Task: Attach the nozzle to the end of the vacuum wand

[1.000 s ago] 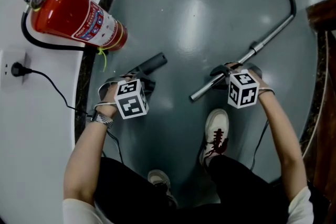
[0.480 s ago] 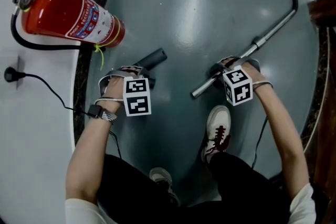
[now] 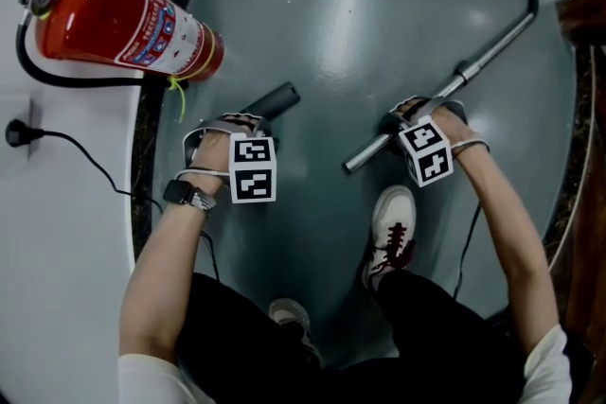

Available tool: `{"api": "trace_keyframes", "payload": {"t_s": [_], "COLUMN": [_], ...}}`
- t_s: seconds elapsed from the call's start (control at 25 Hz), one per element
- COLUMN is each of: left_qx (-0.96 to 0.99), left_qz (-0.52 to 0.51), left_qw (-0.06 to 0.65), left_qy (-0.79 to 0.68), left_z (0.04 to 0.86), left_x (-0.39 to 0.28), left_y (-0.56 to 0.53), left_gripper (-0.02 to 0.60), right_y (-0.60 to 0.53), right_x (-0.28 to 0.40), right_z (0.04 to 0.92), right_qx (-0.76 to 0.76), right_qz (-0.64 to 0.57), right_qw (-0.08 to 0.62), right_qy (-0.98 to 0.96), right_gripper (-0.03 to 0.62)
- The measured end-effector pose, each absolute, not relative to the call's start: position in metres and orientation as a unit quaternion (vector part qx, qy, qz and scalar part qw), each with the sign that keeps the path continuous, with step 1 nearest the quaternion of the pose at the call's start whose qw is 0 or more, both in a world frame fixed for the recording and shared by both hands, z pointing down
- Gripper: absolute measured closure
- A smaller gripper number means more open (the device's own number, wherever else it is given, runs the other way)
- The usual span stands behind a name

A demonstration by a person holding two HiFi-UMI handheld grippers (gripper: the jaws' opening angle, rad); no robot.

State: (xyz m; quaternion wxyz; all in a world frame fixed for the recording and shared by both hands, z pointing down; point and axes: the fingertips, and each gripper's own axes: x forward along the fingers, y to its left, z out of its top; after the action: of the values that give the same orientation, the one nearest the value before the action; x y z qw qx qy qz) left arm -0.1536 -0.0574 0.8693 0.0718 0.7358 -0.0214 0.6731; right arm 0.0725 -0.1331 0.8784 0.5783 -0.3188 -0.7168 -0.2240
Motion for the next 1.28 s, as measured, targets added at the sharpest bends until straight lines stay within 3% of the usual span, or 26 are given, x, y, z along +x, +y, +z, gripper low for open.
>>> {"api": "trace_keyframes", "payload": {"t_s": [0.44,0.96,1.28], "left_qx": [0.730,0.771,0.784], "left_qz": [0.675,0.575,0.549], "left_qw": [0.101,0.236,0.236], "left_qy": [-0.024,-0.143,-0.169], "left_z": [0.870,0.848,0.837], "left_x": [-0.154,-0.135,-0.125], "left_y": [-0.052,-0.064,-0.070], "left_gripper": [0.410,0.413,0.415], "right_y": [-0.131,-0.147,-0.157], "right_x": [0.073,0.053,0.016], "right_z": [0.876,0.856,0.832], "right_qx": [-0.320,-0.268,-0.229], "right_qz": [-0.252,-0.247,-0.251], "right_qw": [0.564,0.561,0.533], "right_qy": [-0.718,-0.744,-0.775], "right_gripper": [0.424,0.424,0.422]}}
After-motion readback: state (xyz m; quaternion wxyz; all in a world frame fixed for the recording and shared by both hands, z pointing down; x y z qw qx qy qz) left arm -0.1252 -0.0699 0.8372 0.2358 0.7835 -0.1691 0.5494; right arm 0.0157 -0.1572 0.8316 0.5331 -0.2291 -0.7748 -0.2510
